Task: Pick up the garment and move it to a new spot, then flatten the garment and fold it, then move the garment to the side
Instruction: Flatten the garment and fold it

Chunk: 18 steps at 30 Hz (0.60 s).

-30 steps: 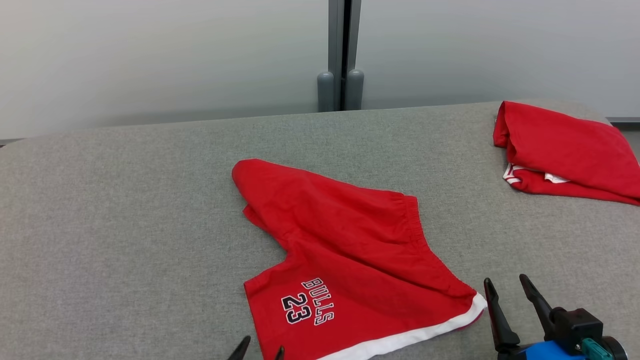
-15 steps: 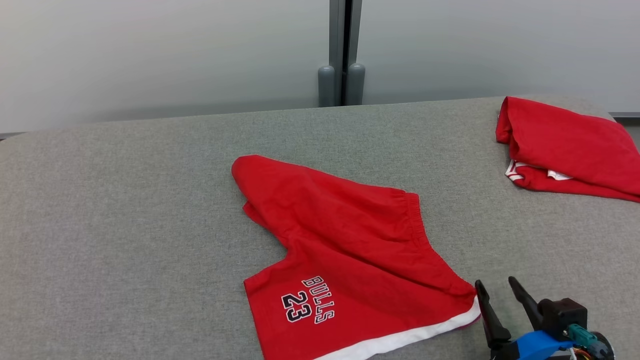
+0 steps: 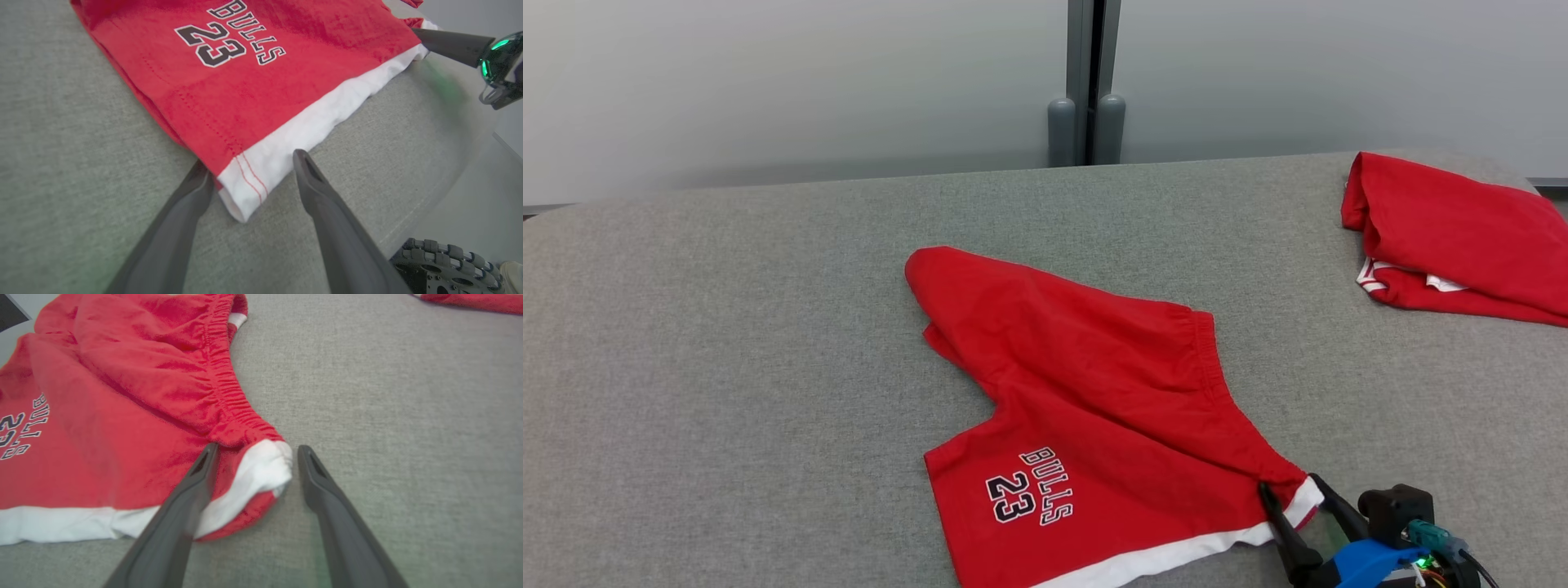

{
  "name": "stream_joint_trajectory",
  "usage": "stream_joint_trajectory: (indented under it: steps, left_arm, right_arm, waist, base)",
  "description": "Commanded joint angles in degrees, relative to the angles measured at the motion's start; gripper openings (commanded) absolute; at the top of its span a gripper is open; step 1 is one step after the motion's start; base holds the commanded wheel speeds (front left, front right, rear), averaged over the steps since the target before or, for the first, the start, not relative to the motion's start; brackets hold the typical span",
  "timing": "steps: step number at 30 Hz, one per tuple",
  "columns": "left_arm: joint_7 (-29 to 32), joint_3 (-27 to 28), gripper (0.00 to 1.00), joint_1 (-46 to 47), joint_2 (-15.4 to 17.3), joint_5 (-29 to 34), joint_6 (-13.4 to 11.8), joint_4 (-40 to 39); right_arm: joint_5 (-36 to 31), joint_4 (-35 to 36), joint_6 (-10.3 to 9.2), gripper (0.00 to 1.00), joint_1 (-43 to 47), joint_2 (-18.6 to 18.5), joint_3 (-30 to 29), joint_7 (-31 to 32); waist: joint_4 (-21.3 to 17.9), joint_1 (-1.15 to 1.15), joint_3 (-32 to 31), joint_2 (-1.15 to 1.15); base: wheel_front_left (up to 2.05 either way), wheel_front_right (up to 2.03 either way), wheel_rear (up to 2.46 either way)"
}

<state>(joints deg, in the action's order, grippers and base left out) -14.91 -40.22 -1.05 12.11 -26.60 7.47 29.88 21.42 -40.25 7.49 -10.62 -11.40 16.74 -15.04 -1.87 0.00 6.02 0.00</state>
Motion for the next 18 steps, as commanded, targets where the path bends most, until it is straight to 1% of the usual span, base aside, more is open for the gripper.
stream_joint_trajectory:
  steps: [1,5,8,9,10,11,12,13,15,18]
  left_arm:
    - [0.2,-0.2,1.00,1.3,0.3,-0.6,0.0,0.9]
    - [0.1,-0.5,1.00,2.0,-0.1,-1.3,-0.1,1.4]
    - [0.1,-0.5,1.00,2.6,-0.4,-1.9,-0.1,1.8]
    - [0.0,-0.5,0.98,2.8,-0.4,-2.2,-0.1,1.9]
    - [0.0,-0.4,0.82,2.9,-0.5,-2.4,-0.1,2.0]
    - [0.0,-0.4,0.43,2.9,-0.7,-3.0,-0.1,2.1]
    - [0.0,-0.5,0.07,3.0,-0.8,-3.3,-0.1,2.2]
    - [0.0,-0.6,0.00,3.2,-0.8,-3.6,0.0,2.3]
    - [-0.1,-0.9,0.00,3.7,-1.0,-4.4,0.0,2.6]
    - [-0.1,-0.2,0.00,4.4,-1.6,-5.5,0.0,2.1]
  right_arm:
    - [1.5,-1.0,0.01,1.00,-1.2,-0.5,1.8,-0.2]
    - [5.6,-2.2,0.01,1.00,-2.4,-1.1,4.4,-0.1]
    - [9.8,-3.3,0.01,1.00,-2.9,-0.7,5.8,0.0]
    - [11.1,-3.4,0.01,1.00,-3.2,-0.7,6.7,0.0]
    - [12.1,-3.2,0.02,1.00,-3.5,-0.9,7.7,0.0]
    - [12.9,-3.3,0.02,0.40,-3.6,-1.2,9.1,0.0]
    - [13.9,-3.3,0.02,0.00,-3.8,-1.6,10.5,0.0]
    - [14.8,-3.1,0.02,0.00,-4.1,-2.0,11.4,0.0]
    - [16.0,-2.2,0.02,0.00,-4.5,-2.9,12.1,0.0]
    - [16.6,0.1,0.02,0.00,-4.5,-3.5,11.7,-0.1]
  waist:
    - [0.0,0.00,0.1,0.00]
    - [0.1,0.00,0.2,0.00]
    - [0.2,0.00,0.3,0.00]
    - [0.2,0.00,0.3,0.00]
    - [0.2,0.00,0.3,0.00]
    - [0.2,0.00,0.4,0.00]
    - [0.2,0.00,0.4,0.00]
    - [0.2,0.00,0.4,0.00]
    - [0.3,0.00,0.4,0.00]
    - [0.3,0.00,0.4,0.00]
  base:
    - [0.00,0.00,0.00]
    - [0.00,0.00,0.00]
    - [0.00,0.00,0.00]
    - [0.00,0.00,0.00]
    - [0.00,0.00,0.00]
    - [0.00,0.00,0.00]
    - [0.00,0.00,0.00]
    - [0.00,0.00,0.00]
    - [0.00,0.00,0.00]
    - [0.00,0.00,0.00]
